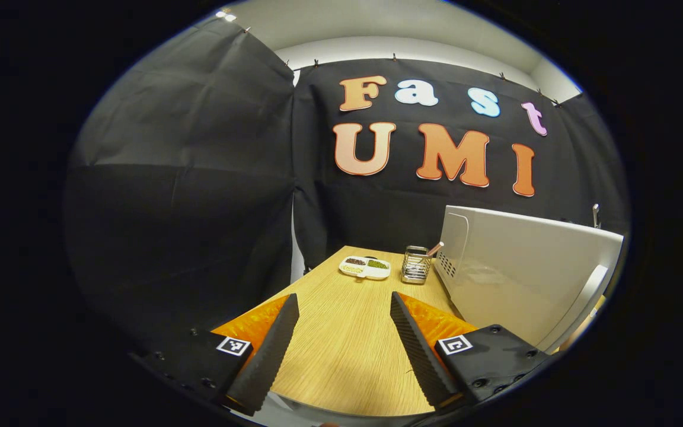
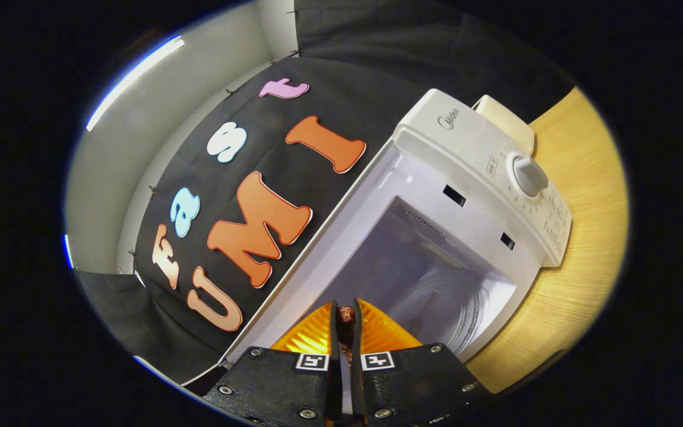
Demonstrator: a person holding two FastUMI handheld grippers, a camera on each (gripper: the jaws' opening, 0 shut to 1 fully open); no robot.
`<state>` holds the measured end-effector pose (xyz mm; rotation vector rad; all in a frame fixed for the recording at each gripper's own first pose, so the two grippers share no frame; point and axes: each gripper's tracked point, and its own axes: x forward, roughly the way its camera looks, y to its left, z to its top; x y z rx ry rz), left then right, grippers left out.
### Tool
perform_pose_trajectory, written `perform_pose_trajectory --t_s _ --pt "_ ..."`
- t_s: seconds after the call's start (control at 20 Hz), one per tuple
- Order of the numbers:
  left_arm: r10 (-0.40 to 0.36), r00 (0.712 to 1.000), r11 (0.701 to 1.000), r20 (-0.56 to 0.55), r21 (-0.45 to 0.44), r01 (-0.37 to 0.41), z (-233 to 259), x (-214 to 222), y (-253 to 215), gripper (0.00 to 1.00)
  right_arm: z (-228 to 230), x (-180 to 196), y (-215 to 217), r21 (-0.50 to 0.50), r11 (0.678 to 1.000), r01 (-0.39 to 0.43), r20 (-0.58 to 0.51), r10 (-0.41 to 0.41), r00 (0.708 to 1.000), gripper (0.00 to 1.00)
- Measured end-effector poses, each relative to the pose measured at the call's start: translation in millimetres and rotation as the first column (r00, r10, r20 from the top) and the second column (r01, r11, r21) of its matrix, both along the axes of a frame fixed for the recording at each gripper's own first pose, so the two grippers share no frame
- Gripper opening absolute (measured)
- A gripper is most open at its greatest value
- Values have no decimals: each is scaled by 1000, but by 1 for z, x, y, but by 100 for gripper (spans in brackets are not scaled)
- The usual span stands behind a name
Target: Open the microwave oven with the left hand, put the food in, and close the microwave oven.
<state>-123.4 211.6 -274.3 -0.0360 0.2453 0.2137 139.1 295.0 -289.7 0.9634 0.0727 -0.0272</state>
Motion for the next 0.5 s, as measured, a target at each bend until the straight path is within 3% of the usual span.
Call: perform_pose_trajectory --t_s 0.1,0.2,0.35,0.5 --pt "3 1000 1000 0 2 -3 0 -1 -1 96 -12 13 -2 12 1000 26 -33 -25 999 5" --pt "5 1000 1000 5 4 -5 1 -2 -1 99 -29 28 -7 -59 997 55 -78 -60 995 10" --pt "1 1000 1000 6 7 -1 0 -2 -4 99 -30 41 -12 -197 980 32 -90 -50 995 18" --pt "-14 1000 1000 12 4 14 3 -2 -10 100 -15 39 -29 -351 934 73 -47 -95 994 47"
